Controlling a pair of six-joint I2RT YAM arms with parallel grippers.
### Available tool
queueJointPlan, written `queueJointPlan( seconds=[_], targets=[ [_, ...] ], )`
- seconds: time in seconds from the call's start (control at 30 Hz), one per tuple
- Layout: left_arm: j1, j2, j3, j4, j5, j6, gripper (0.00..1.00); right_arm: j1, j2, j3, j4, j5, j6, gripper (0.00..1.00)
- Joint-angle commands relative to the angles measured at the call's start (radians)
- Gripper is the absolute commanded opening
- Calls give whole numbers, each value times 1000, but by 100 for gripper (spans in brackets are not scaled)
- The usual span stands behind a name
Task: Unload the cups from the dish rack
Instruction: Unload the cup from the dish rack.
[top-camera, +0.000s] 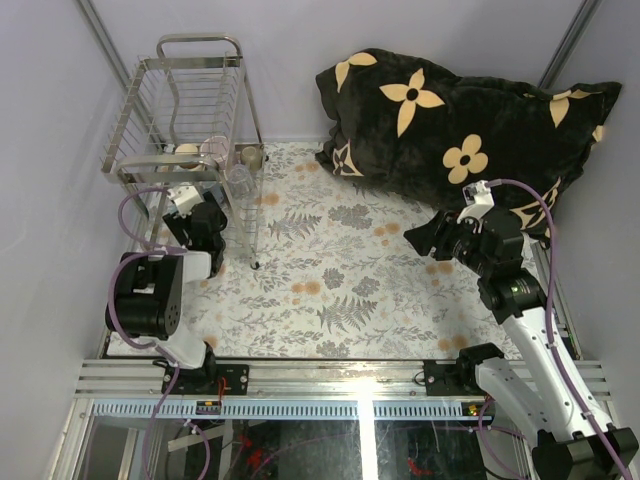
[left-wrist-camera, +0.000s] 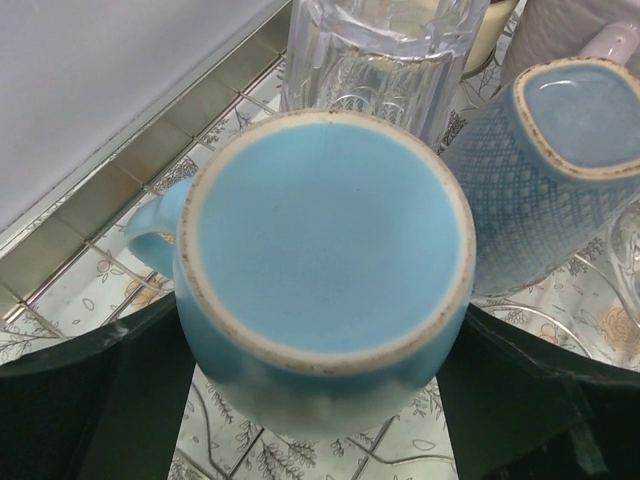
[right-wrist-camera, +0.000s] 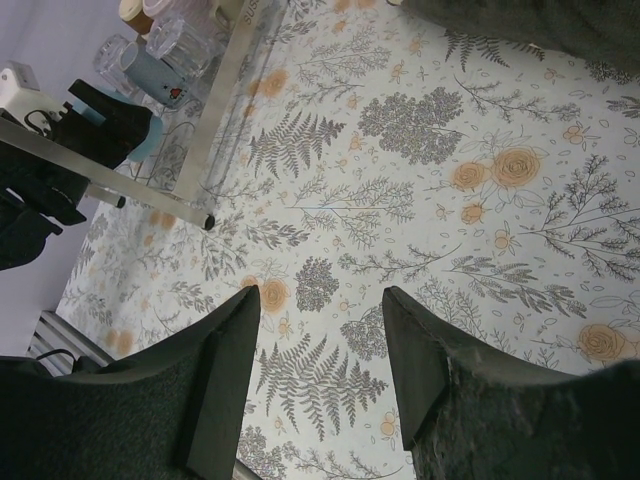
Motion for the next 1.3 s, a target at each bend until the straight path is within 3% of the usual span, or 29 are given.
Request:
queueJointPlan(
  seconds=[0.0,0.13,1.27],
  targets=[
    [8,-74,-26,-2,-9,-28,22,7,-24,4,28,-8,-15,59],
    [9,-119,-40,-36,3,-44,18,7,-33,4,25,-13,-14,59],
    [-41,-301,-109,-93,156,-230,16,7,-98,-35,16,-19,-16,60]
  ],
)
